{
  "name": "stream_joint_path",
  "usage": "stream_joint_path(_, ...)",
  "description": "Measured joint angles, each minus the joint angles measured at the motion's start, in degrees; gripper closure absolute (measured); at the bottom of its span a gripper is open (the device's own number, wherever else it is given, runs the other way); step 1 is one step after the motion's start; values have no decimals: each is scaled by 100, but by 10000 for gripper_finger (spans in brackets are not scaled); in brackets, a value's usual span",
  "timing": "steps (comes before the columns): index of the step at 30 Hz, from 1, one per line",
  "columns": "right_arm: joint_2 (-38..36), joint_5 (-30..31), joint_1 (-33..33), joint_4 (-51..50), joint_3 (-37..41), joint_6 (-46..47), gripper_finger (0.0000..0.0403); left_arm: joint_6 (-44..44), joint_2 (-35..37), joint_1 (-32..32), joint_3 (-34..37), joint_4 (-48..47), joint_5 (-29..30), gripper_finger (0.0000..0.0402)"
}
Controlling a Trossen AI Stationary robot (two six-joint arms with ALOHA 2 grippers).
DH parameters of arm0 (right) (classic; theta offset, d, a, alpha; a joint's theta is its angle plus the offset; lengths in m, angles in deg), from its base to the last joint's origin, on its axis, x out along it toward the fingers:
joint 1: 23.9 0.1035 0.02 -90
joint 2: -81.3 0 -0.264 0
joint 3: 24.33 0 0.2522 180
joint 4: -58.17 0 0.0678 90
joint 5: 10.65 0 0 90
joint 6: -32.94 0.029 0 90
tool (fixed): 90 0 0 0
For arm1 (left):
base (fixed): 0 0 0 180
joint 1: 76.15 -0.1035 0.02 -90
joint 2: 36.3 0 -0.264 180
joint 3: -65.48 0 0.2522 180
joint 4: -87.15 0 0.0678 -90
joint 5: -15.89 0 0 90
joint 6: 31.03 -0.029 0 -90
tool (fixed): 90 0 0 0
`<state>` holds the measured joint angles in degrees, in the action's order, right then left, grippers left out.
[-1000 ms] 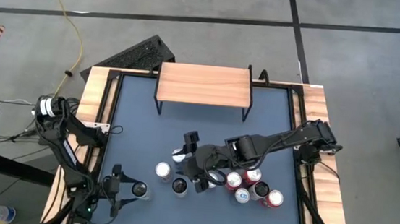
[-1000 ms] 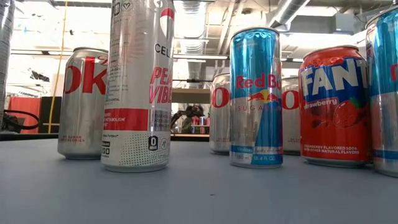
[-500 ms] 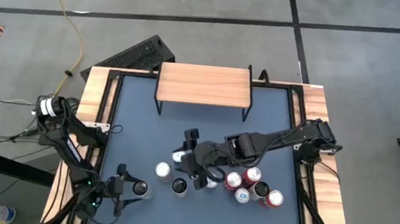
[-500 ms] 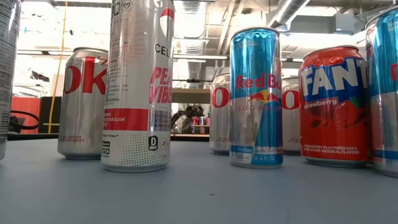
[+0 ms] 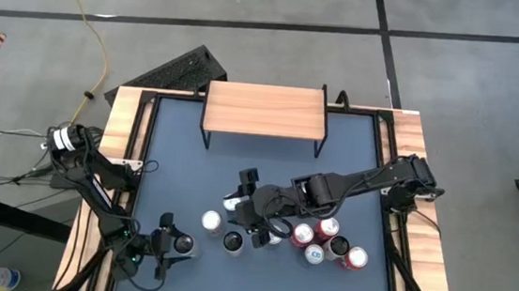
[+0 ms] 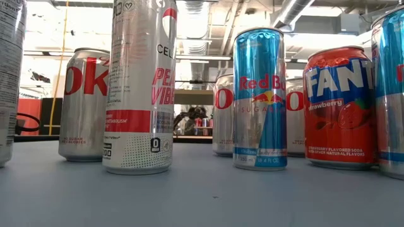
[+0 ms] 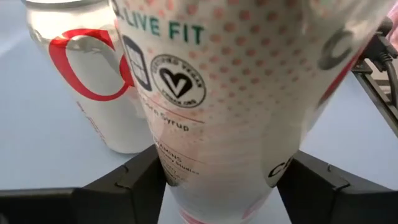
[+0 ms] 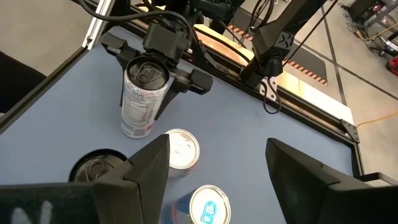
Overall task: Place canned beverage on shelf
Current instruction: Put the bottom left black soda on the shelf
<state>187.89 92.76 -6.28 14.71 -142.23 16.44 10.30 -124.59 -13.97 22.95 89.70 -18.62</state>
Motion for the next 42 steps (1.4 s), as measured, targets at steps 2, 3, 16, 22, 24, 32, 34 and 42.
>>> stream_joint_path(2,0,0,0,-6,0,47,149,-13,0,-6,0,33,26,168)
stream_joint_path(3,0,0,0,-6,0,56,149,27,-4,-6,2,54,65,168)
stream_joint_path(16,0,177,120,-301,0,53,149,435,-7,-96,-392,115,734,159)
stream_joint_path(22,-77,453,125,-408,4,-88,149,539,69,-117,-698,-141,736,158)
stream_joint_path(24,-192,554,125,-418,4,-140,149,704,165,-117,-837,-446,753,158)
stream_joint_path(32,-830,1009,131,-731,4,-154,149,828,713,-121,-1625,-1864,802,157)
stream_joint_path(34,-993,1137,129,-893,1,-121,149,707,804,-177,-1853,-2285,894,157)
stream_joint_path(42,-1472,1289,-53,-1237,0,-139,149,-97,1314,-859,-2445,-3700,1127,157)
